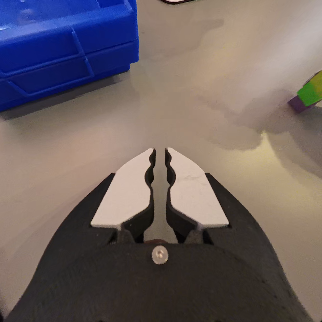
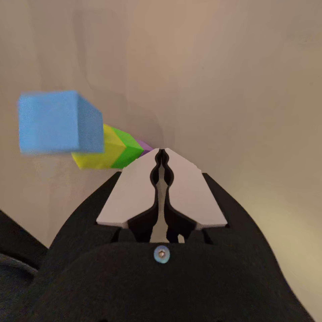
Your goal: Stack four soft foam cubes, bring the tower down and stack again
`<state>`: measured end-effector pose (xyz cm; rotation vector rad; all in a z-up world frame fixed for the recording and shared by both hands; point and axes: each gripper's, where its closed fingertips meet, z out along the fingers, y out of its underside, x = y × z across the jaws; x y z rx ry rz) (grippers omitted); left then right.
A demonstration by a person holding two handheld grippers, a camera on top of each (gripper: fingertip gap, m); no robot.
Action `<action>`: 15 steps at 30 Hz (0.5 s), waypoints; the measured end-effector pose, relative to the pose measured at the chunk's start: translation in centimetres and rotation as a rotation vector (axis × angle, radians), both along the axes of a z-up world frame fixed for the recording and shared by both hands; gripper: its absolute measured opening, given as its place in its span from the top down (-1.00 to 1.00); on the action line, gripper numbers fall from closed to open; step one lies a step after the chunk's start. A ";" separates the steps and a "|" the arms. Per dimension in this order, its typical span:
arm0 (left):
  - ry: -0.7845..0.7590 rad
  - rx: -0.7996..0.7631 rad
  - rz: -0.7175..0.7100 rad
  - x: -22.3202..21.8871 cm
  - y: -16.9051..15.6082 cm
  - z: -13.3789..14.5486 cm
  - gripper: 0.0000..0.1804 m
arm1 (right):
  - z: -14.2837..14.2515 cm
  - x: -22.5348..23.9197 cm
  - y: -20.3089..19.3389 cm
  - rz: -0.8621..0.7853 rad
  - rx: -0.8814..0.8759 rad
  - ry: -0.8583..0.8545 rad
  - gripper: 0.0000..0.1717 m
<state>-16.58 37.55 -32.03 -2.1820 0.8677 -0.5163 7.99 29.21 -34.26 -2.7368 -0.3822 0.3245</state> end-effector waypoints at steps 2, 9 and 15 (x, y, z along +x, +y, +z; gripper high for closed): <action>0.013 0.014 0.008 -0.4 0.2 0.1 0.88 | 1.4 -2.4 0.9 0.033 0.039 0.023 1.00; -0.017 0.023 0.070 -2.9 1.0 0.4 0.83 | 4.3 -2.0 1.1 0.080 0.111 0.025 1.00; -0.006 -0.004 0.091 -3.9 0.9 -0.5 0.83 | 4.3 -1.0 0.2 0.150 0.159 0.054 0.86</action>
